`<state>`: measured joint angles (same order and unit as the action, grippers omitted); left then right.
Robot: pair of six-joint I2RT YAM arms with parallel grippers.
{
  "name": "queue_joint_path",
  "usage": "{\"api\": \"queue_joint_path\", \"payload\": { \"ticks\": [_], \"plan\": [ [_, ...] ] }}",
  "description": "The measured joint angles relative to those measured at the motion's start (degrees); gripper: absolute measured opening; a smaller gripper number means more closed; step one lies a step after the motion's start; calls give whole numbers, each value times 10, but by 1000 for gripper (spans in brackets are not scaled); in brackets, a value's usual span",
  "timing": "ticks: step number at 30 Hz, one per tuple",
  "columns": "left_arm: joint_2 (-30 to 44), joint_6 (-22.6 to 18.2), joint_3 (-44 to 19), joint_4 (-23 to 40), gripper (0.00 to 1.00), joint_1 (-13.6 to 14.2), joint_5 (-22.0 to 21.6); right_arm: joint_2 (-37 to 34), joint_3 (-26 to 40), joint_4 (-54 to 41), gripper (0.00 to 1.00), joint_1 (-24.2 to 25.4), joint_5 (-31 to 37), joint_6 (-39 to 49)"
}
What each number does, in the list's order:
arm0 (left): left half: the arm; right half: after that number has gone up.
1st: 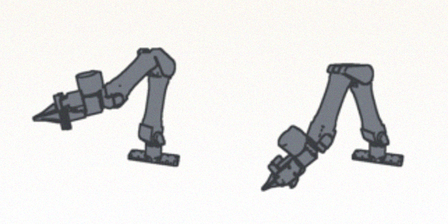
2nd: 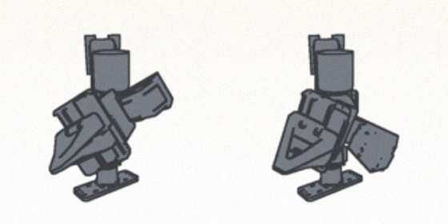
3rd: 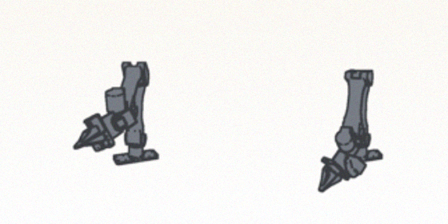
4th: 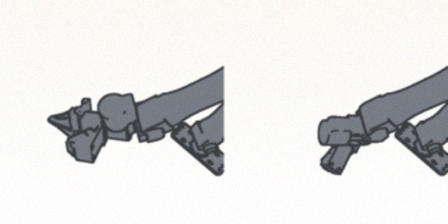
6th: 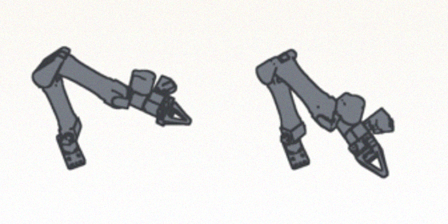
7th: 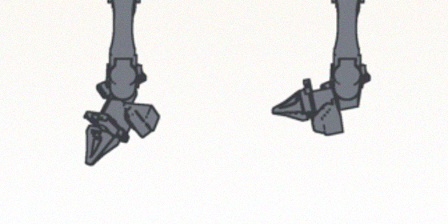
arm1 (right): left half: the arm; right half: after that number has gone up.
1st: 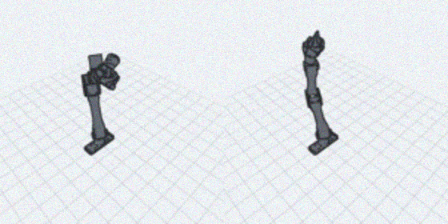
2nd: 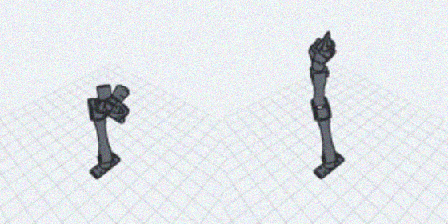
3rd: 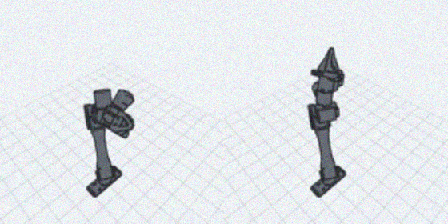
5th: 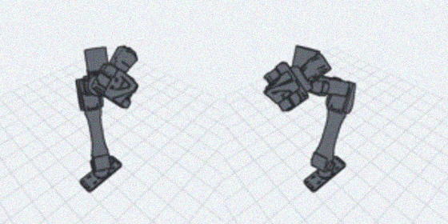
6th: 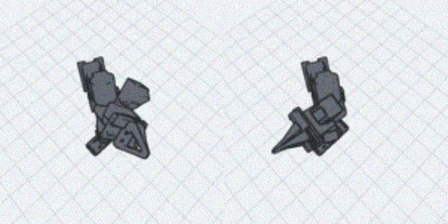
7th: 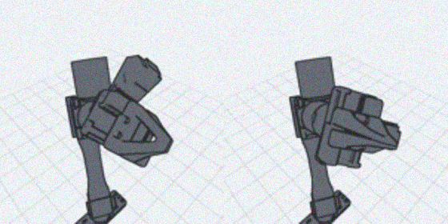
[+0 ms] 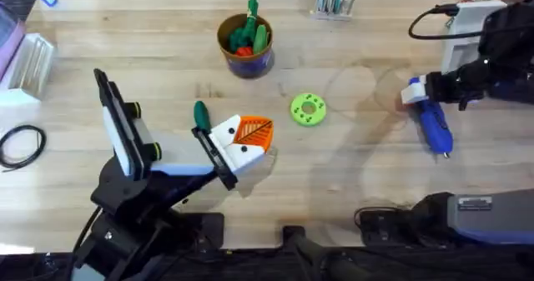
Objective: Pick up the gripper from the table and insert it into the empty holder that is missing its gripper. Then pick up a screw, insert it into the mounting hole, and use the screwdriver to tighten it. Finally, clean up the table by picking up the vegetable and placing it into the bucket.
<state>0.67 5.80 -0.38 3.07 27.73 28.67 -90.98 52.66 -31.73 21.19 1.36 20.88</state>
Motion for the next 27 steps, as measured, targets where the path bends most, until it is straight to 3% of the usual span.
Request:
{"api": "queue_joint_path", "payload": {
  "ticks": [6, 7, 19, 22, 27],
  "plan": [
    [0, 0, 0, 0, 5, 0, 0, -4, 0, -2, 94, 0, 2, 3],
    [0, 0, 0, 0, 5, 0, 0, -4, 1, -4, 36, 0, 5, 1],
    [0, 0, 0, 0, 5, 0, 0, 11, 48, -121, 23, 0, 10, 2],
    [0, 0, 0, 0, 5, 0, 0, 57, 68, -115, 23, 0, 7, 0],
    [0, 0, 0, 0, 5, 0, 0, 192, 86, -103, 23, 0, -25, -1]
  ]
}}
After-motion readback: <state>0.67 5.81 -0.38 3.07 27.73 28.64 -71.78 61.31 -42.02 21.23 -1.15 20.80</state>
